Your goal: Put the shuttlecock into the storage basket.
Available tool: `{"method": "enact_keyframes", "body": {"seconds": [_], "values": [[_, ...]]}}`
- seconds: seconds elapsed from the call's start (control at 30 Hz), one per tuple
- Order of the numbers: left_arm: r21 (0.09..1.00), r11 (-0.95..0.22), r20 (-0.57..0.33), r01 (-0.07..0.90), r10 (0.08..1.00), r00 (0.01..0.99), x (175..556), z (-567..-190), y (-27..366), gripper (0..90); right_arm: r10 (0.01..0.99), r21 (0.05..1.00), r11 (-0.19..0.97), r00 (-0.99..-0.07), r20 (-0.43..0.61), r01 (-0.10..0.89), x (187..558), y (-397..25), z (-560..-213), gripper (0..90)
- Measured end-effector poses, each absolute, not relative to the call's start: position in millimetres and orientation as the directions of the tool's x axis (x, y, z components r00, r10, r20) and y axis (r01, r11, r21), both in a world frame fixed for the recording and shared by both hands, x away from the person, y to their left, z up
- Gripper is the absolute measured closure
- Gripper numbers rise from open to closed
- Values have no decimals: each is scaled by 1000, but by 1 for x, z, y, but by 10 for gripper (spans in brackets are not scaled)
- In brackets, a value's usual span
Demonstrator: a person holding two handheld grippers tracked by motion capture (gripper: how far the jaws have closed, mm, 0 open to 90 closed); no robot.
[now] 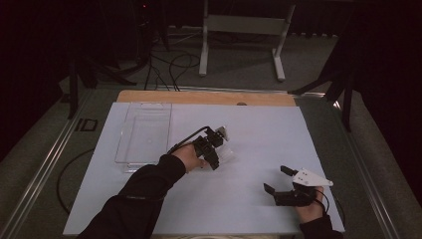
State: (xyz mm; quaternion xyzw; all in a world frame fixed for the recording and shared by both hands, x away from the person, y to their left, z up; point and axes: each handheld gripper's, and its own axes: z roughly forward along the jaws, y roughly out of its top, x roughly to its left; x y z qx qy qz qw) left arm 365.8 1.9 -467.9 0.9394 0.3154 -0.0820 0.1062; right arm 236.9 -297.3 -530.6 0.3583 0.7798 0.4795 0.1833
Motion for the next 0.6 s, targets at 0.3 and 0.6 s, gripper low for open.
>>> {"method": "enact_keyframes", "body": {"seconds": [0.3,0.6], "values": [[154,-808,-226,569,531,817,362,-454,13,664,733,880,284,-678,57,381,236,-298,-530,83],[170,-814,-211,555,520,828,359,-437,34,663,731,880,286,-680,55,379,236,-297,-530,83]]}}
